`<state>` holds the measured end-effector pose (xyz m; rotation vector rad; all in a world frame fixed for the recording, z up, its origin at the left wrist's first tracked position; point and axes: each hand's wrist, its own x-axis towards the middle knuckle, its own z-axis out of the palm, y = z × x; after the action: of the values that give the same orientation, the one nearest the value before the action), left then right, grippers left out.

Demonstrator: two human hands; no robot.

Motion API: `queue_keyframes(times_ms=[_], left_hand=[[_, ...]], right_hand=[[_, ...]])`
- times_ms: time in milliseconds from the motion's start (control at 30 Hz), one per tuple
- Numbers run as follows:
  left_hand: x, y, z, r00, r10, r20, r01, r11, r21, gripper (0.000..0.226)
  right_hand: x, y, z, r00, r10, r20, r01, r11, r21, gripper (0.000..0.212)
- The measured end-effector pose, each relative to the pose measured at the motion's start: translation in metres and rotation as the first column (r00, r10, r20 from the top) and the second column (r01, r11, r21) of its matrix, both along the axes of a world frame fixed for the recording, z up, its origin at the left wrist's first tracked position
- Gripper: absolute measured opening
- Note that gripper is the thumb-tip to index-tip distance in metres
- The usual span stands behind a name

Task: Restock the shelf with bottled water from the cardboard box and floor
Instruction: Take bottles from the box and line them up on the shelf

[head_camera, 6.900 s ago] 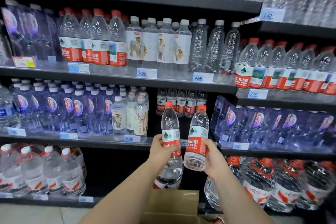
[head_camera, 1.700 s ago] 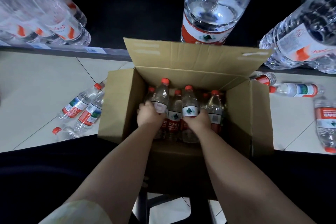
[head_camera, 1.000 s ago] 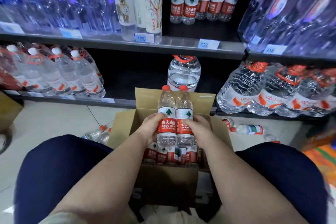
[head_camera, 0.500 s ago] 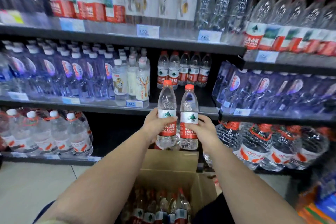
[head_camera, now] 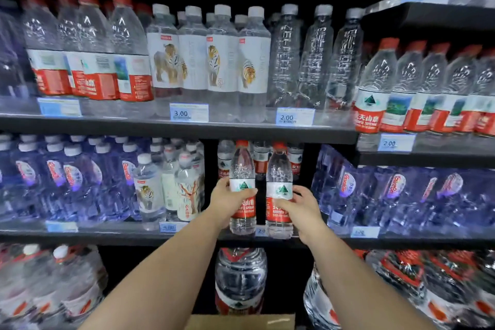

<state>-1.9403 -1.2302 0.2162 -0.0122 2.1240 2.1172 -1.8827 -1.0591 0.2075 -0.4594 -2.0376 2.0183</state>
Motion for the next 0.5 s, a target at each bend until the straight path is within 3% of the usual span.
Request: queue_keyframes(times_ms=[100, 167, 500], left_hand=[[-0.025, 0.014, 0.006, 1.000, 0.018, -0.021, -0.017, 0.999, 0.045, 0.068], [-0.045, 0.023, 0.002, 0.999, 0.031, -0.022, -0.029, 0.995, 0.093, 0.059], [-0.079, 0.036, -0.053, 0.996, -0.043, -0.079, 0.046, 0.998, 0.030, 0.066]], right_hand=[[-0.033, 0.009, -0.004, 0.999, 0.013, -0.050, -0.014, 1.000, -0.017, 0.054], [-0.052, 0.014, -0.010, 0.997, 0.011, -0.082, -0.015, 0.998, -0.053, 0.056], [-0.090, 0.030, -0.057, 0.997, -0.031, -0.068, 0.032, 0.999, 0.022, 0.062]])
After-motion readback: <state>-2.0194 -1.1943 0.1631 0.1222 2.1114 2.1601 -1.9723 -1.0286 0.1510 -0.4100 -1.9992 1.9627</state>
